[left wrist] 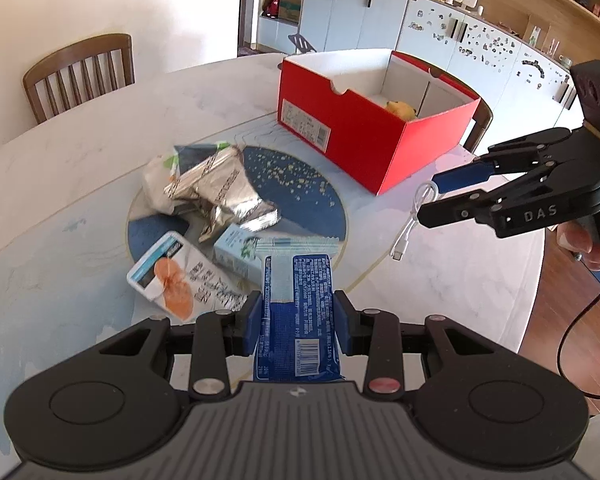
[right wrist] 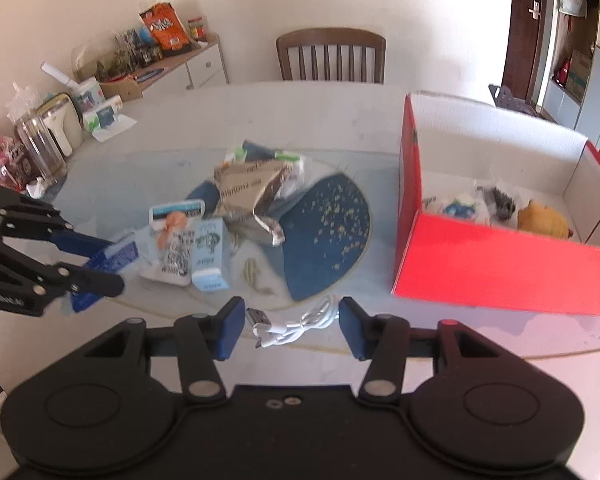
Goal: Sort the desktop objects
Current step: 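Carry the blue packet and white cable over the red shoebox with both grippers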
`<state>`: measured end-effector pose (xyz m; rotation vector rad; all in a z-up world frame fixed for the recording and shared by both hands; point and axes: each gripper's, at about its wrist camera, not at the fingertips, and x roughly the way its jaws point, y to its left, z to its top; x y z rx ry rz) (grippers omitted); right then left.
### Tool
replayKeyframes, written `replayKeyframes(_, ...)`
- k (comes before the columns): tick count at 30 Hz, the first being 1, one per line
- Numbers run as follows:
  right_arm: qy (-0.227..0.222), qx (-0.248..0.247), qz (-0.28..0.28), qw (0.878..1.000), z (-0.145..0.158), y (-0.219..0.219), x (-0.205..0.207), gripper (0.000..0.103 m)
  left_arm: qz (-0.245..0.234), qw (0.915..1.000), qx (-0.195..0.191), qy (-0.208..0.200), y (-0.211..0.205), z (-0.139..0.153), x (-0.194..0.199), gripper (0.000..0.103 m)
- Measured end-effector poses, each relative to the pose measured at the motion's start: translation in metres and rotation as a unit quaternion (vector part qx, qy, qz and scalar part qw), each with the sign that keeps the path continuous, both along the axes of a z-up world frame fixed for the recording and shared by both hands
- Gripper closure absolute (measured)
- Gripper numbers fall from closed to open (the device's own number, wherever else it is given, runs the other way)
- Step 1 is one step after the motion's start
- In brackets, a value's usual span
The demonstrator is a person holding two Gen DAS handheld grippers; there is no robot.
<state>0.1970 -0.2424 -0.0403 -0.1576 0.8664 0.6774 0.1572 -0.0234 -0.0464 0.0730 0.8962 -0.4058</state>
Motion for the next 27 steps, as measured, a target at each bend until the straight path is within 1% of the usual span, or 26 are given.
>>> replayKeyframes(8, -0.017, 0.027, 0.012, 0.999, 0.033, -0.005, 0.013, 0.053, -0.001, 1.0, -0.007, -0.001, -0.016, 0.017, 0.02, 0.068)
replayKeyframes(17, -0.045, 0.053, 0.01, 0.998, 0.067, -0.025, 0.043, 0.053, -0.019, 0.9995, 0.0, -0.024, -0.046, 0.04, 0.046, 0.068)
replayKeyframes(20, -0.057, 0.052, 0.005, 0.997, 0.074, -0.033, 0.055, 0.053, -0.024, 0.9993, 0.0, -0.027, -0.058, 0.047, 0.057, 0.068)
replayKeyframes(27, -0.069, 0.053, -0.016, 0.996, 0.083, -0.058, 0.087, 0.053, -0.042, 0.9983, 0.01, -0.038, -0.09, 0.06, 0.091, 0.068)
